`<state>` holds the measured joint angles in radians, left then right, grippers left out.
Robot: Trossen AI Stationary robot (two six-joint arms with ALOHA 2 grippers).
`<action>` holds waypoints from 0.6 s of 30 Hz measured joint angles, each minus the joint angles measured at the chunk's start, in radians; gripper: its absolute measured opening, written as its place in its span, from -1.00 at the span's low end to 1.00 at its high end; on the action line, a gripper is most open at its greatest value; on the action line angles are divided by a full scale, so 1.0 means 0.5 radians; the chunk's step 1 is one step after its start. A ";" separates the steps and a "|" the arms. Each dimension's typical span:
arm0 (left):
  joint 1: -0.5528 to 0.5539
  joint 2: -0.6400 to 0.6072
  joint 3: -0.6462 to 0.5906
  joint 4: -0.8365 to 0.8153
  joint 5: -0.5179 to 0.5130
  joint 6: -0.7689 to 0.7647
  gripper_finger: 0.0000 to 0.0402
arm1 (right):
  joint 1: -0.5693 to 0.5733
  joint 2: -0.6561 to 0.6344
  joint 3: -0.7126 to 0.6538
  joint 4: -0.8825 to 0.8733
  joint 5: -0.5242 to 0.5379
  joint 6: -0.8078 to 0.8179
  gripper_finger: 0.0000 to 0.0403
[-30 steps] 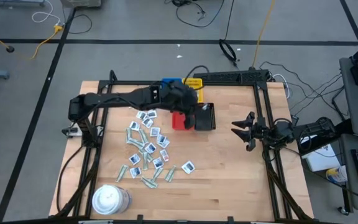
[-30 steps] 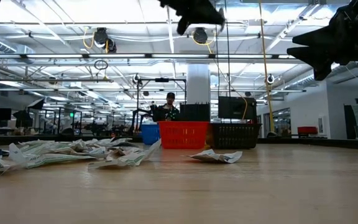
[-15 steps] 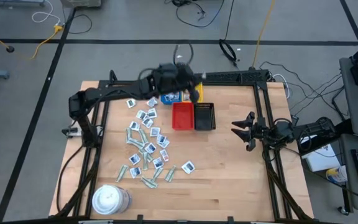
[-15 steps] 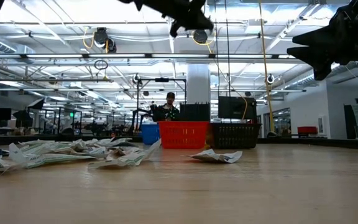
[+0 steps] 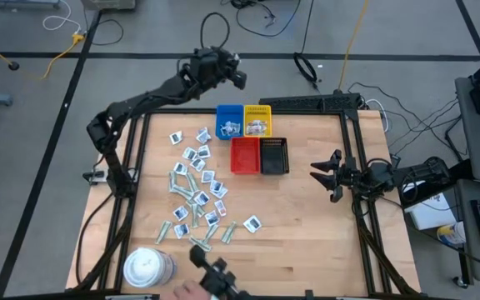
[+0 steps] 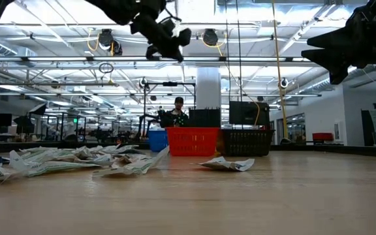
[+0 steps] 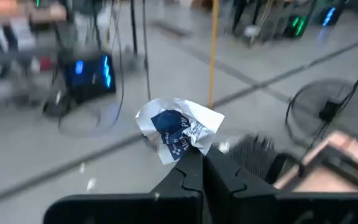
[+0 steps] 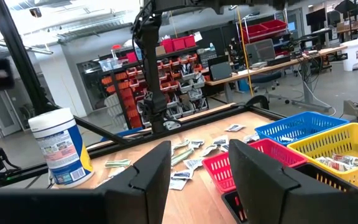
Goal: Pick & Place First Aid Supplies
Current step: Put the alcohol pad into the blue bin
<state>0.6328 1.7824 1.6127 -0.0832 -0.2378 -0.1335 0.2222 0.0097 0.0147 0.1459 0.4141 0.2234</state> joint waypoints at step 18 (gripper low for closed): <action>0.036 0.050 0.021 -0.928 0.173 -0.218 -1.00 | 0.000 0.000 0.000 0.000 0.000 0.000 -0.23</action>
<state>0.6507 1.8072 1.6234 -0.5471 -0.1511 -0.2424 0.2224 0.0097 0.0147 0.1459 0.4139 0.2234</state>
